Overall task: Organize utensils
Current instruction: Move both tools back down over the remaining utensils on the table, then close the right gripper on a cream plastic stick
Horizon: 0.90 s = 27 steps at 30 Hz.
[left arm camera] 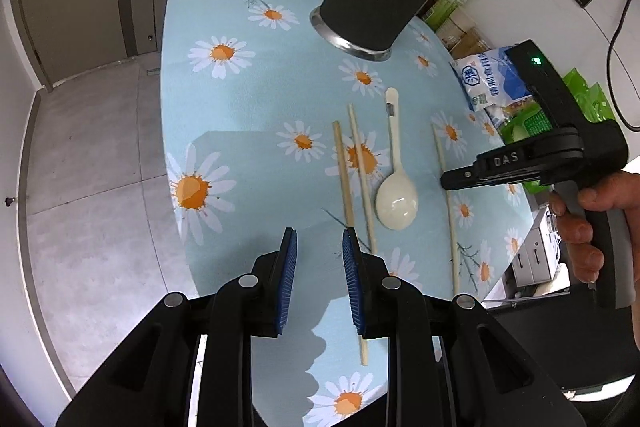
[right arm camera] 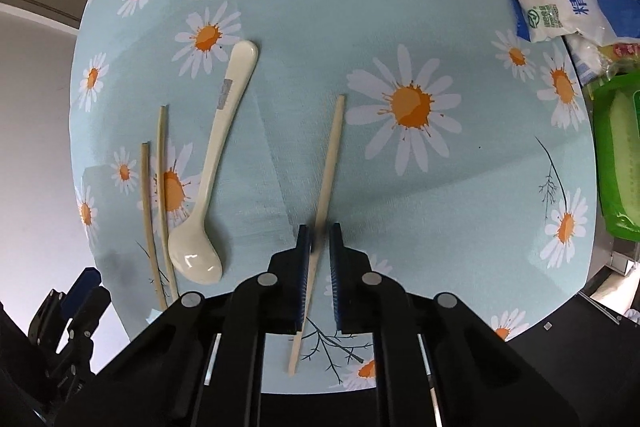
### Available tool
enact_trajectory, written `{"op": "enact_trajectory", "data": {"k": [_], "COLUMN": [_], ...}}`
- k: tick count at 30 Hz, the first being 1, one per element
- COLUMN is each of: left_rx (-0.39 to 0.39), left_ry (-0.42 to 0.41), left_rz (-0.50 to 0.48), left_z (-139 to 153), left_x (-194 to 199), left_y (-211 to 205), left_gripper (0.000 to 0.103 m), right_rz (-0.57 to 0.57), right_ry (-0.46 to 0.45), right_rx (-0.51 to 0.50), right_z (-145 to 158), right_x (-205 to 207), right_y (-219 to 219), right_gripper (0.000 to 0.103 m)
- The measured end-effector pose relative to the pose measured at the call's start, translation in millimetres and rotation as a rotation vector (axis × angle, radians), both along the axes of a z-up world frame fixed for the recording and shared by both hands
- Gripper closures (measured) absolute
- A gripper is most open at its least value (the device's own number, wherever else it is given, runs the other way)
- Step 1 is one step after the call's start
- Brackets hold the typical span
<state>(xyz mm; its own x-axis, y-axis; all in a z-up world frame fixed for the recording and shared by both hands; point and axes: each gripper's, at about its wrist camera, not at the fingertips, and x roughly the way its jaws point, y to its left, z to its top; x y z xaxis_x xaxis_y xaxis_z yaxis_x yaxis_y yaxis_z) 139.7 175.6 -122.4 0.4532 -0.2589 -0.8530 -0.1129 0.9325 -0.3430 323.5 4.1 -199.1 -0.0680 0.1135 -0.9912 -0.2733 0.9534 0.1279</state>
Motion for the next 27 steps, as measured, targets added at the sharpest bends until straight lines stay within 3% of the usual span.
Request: {"op": "enact_trajectory", "data": {"k": [15,19,27], "left_rx": [-0.023,-0.015,0.034], "left_ry": [0.029,0.042,0.097], "left_rz": [0.0,0.011,0.017], "left_z": [-8.8,-9.4,-10.5], "left_x": [1.4,5.1,24.5], "left_y": [5.7,2.6,-10.9], "left_gripper": [0.08,0.08,0.08], "right_rz": [0.002,0.013,0.014], "right_ry": [-0.021,-0.008,0.037], "right_rx": [-0.042,-0.005,0.172], "right_z": [-1.2,0.3,-3.3], "right_x": [-9.4,-4.0,2.8], "right_y": [10.9,-2.6,-30.1], "right_gripper": [0.097,0.097,0.097]}}
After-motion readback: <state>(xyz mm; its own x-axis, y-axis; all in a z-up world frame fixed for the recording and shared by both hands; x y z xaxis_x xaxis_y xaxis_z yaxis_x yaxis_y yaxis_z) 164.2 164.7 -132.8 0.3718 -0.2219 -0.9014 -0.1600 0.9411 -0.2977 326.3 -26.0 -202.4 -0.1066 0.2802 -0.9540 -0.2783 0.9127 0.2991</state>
